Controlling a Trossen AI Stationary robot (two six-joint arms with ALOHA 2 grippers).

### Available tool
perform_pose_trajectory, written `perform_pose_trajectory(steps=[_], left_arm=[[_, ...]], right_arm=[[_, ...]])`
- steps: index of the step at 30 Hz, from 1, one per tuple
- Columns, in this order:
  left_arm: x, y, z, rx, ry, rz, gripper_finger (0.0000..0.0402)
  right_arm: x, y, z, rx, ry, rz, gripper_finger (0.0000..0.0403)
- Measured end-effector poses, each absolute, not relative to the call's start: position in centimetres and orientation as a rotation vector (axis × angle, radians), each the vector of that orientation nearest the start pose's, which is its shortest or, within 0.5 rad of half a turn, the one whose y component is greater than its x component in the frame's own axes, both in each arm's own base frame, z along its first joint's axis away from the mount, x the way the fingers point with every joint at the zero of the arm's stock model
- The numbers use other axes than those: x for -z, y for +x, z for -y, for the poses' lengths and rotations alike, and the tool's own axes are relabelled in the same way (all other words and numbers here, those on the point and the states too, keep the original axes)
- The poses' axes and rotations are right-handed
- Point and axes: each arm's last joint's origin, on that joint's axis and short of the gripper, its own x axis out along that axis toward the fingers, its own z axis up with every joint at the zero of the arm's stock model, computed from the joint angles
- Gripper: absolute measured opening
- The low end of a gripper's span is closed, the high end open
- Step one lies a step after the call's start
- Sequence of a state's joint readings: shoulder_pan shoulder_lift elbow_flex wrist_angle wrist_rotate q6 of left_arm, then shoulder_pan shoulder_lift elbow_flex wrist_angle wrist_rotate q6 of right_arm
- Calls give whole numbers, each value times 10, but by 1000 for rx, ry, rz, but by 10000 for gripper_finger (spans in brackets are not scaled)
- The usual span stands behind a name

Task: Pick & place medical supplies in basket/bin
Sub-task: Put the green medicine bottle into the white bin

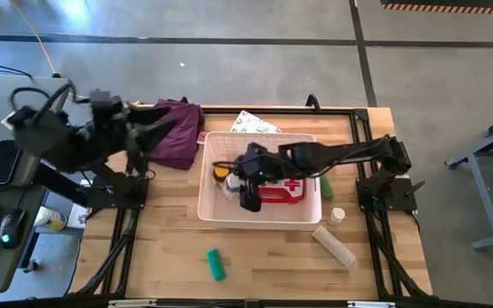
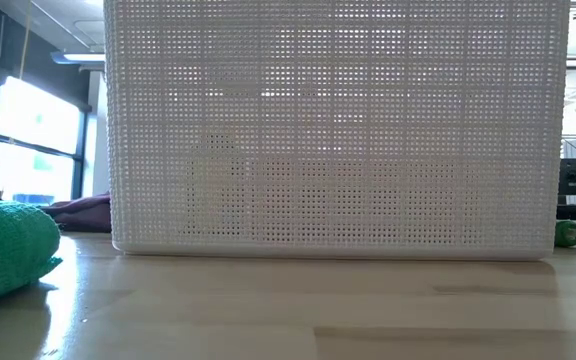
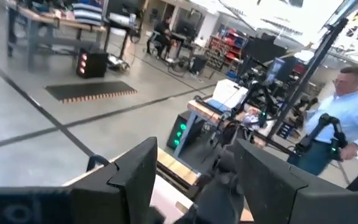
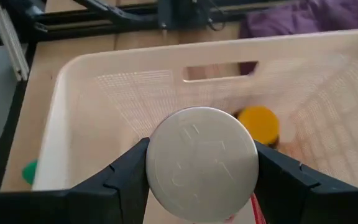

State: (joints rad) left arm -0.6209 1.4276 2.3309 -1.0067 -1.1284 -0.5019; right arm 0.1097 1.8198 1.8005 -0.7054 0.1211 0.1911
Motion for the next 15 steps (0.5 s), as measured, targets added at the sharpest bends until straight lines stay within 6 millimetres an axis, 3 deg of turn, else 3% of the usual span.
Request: perform_pose_trajectory(steps=[10, 15], left_arm=[[-583, 171, 45, -366, -446, -20, 246], [-581, 167, 35, -289, -469, -74, 246]], right_arm=[[-315, 413, -32, 207, 146, -604, 223], [-296, 423, -27, 199, 146, -652, 223]])
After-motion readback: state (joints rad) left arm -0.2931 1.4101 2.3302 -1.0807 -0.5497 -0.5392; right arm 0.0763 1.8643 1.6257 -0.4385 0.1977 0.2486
